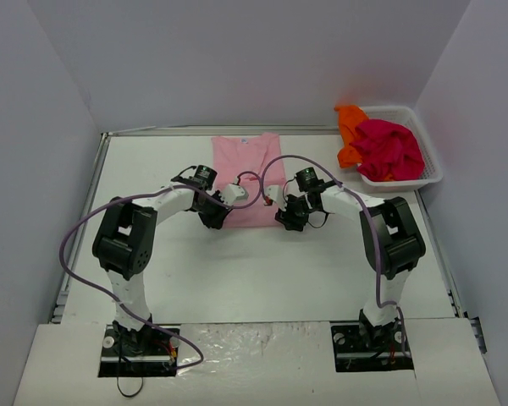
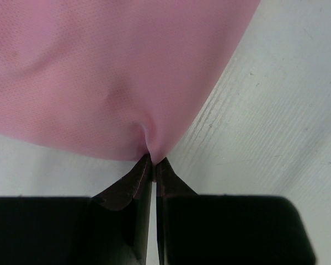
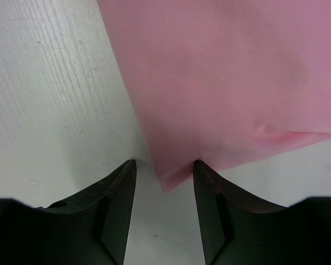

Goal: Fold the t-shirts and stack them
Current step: Grab one side of the 2/3 rectangular tshirt with both arms, then fold the long partially folded tshirt into a neat square

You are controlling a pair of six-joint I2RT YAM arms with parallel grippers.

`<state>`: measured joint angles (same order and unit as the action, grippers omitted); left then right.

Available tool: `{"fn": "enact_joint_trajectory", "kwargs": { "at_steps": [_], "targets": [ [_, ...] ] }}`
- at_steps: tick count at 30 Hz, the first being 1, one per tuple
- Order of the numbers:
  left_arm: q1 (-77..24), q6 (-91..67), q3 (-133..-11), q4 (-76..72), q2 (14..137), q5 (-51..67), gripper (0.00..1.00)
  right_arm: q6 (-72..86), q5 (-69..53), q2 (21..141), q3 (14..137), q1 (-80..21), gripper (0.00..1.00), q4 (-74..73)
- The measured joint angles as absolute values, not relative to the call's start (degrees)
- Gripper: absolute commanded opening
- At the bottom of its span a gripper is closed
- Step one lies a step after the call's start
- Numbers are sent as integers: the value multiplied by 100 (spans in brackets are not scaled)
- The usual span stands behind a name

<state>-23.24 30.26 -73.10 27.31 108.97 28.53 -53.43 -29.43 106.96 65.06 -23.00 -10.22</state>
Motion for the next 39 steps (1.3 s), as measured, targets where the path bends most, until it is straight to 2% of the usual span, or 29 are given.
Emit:
{"fn": "enact_joint_trajectory", "kwargs": {
  "at_steps": [2,3,5,9,23,39],
  "targets": [
    [-2322,3026,-7323,2751,10903,2856,2,-5328,-2963,10720,6525,-2300,33,-1015],
    [-2322,3024,-7328,2759,10903,2856,2,-5323,-2971,10735,6539,-2300,23,-1009],
    [-2320,3015,-7330,2762,10908,2860,2,-5306,-2991,10770,6569,-2303,11,-1002],
    [-2316,2995,-7334,2766,10908,2862,2,-5286,-2954,10781,6576,-2305,1,-952],
    [-2316,2978,-7347,2869,10899,2912,2,-5247,-2775,10678,6556,-2375,0,-1214],
    [-2366,2681,-6554,3251,10250,3828,2,-5037,-2735,9550,6055,-2840,0,-2018]
  ]
}}
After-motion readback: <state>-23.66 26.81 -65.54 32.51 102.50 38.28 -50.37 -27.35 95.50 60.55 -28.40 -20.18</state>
